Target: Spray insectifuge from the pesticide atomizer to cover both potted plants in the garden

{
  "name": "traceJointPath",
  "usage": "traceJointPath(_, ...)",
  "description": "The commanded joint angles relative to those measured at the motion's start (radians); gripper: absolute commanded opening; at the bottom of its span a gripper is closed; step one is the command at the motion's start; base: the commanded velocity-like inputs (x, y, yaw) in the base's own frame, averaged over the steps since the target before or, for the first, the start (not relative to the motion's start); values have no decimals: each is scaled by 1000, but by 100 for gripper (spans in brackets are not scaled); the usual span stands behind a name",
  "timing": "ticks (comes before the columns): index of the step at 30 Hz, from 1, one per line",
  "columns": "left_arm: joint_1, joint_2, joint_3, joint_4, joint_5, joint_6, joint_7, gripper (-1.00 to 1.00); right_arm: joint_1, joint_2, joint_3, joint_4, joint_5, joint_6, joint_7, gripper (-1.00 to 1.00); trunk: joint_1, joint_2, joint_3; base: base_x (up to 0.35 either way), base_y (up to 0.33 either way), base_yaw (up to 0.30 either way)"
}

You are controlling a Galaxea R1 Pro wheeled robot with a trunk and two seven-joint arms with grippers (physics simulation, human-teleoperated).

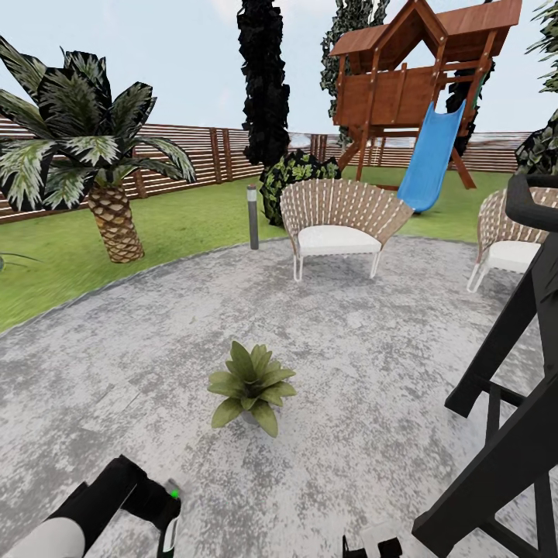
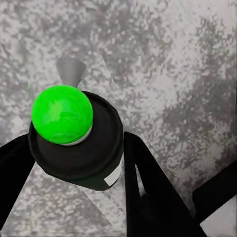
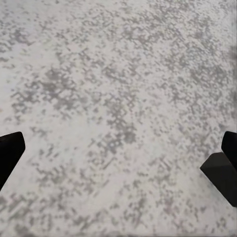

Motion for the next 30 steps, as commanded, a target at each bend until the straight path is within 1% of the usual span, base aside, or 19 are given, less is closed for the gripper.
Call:
traceJointPath(1, -2, -4, -3, -10, -6, 31, -6, -100, -1, 0, -8, 1, 8, -3, -4, 100, 0, 0, -1, 0, 0, 0)
traceJointPath(3, -19, -24, -4, -29, -10, 65, -6, -100, -1, 1, -9, 2, 7, -3, -5, 100, 0, 0, -1, 0, 0, 0)
traceJointPath(4, -34, -33, -4, -36, -10, 98, -6, -100, -1, 2, -9, 3, 7, -3, -5, 100, 0, 0, -1, 0, 0, 0)
traceJointPath(5, -53, -40, -4, -40, -9, 144, -7, -100, -1, 2, -9, 5, 7, -3, -6, 100, 0, 0, -1, 0, 0, 0)
traceJointPath(6, -86, -52, -6, -42, -8, 216, -13, -100, -1, 2, -9, 8, 6, -3, -6, 100, 0, 0, -1, 0, 0, 0)
traceJointPath(7, -101, -55, -7, -42, -8, 245, -18, -100, -1, 2, -10, 8, 6, -3, -5, 100, 0, 0, -1, 0, 0, 0)
traceJointPath(8, -128, -59, -9, -44, -8, 285, -42, -100, -1, 4, -11, 9, 6, -3, -6, 100, 0, 0, -1, 0, 0, 0)
traceJointPath(10, -153, -60, -11, -43, -11, 304, -77, -100, -1, 7, -11, 10, 7, -2, -5, 100, 0, 0, -1, 0, 0, 0)
traceJointPath(11, -178, -59, -24, -43, -18, 329, -118, -100, -1, 10, -11, 11, 8, -2, -5, 100, 0, 0, -1, 0, 0, -124)
traceJointPath(12, -192, -58, -43, -43, -24, 356, -133, -100, -1, 11, -11, 14, 8, -2, -5, 100, 0, 0, -1, 0, 0, -193)
traceJointPath(13, -202, -57, -72, -44, -32, 389, -141, -100, -1, 12, -11, 19, 8, -2, -5, 100, 0, 0, -1, 0, 0, -228)
traceJointPath(15, -213, -54, -118, -47, -44, 430, -148, -100, -1, 14, -11, 27, 8, -2, -4, 100, 0, 0, -1, 0, 0, -247)
traceJointPath(16, -220, -54, -132, -49, -48, 441, -151, -100, -1, 15, -11, 30, 8, -2, -4, 100, 0, 0, -1, 6, 0, -258)
traceJointPath(18, -228, -56, -142, -50, -52, 450, -155, -100, -1, 16, -11, 31, 8, -2, -4, 100, 0, 0, -1, 80, 27, -262)
traceJointPath(20, -235, -55, -146, -50, -53, 453, -155, -100, -1, 16, -11, 32, 8, -2, -4, 100, 0, 0, -1, 221, 79, -264)
traceJointPath(22, -237, -49, -148, -51, -55, 455, -156, -100, -1, 16, -11, 31, 7, -2, -4, 100, 0, 0, -1, 292, 95, -220)
traceJointPath(26, -239, -51, -151, -51, -54, 456, -156, -100, -1, 15, -12, 31, 6, -2, -4, 100, 0, 0, -1, 311, 102, -43)
traceJointPath(30, -241, -54, -153, -50, -52, 456, -156, -100, -1, 15, -11, 32, 6, -2, -4, 100, 0, 0, -1, 87, 28, -3)
